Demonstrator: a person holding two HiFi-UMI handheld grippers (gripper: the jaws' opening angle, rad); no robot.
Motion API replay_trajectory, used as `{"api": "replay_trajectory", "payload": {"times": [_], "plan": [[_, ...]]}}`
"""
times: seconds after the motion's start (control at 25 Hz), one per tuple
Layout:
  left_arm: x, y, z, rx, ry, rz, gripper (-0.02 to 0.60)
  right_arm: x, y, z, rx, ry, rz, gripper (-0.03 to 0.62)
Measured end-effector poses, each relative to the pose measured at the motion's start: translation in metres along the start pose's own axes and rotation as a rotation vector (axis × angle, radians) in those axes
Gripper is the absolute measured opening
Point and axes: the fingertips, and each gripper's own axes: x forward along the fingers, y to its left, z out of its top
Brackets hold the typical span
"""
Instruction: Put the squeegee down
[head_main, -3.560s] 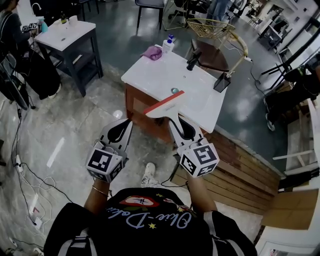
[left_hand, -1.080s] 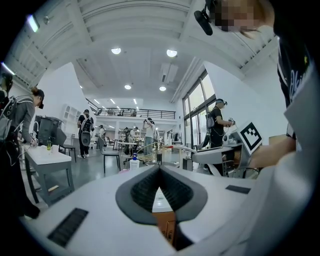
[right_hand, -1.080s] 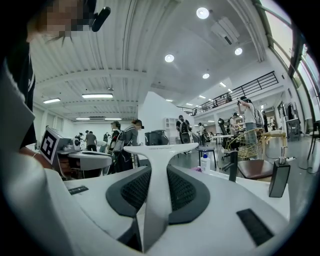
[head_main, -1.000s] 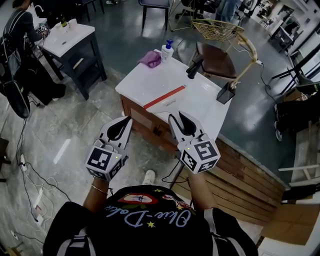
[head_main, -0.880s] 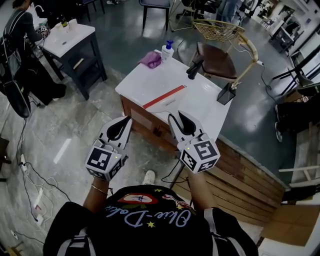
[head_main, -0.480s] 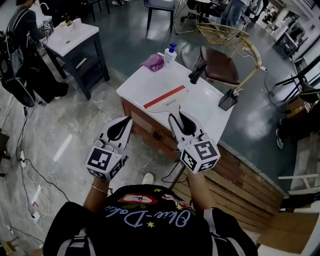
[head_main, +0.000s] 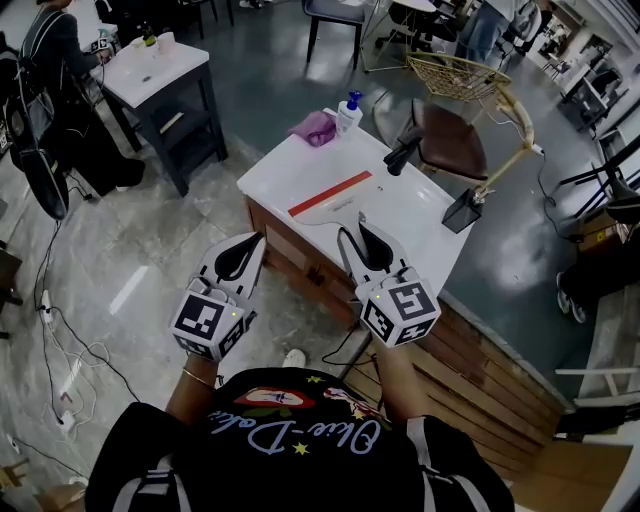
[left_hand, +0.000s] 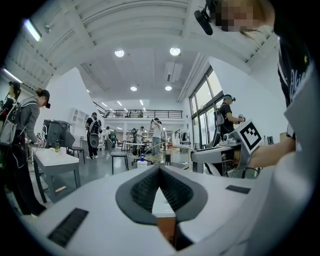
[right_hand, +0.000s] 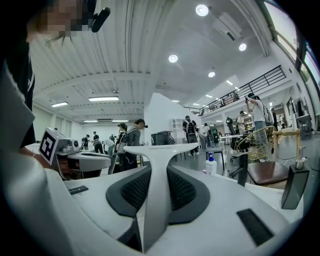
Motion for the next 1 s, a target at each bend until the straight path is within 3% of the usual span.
{"api": "replay_trajectory", "payload": {"times": [1.0], "plan": [[-0.0025,-0.0029,0.0051,0.033,0.011,0.027,-0.003,0.0008,-0.0036,0.0038,0.018,-0.03,0.024,0.09]]}}
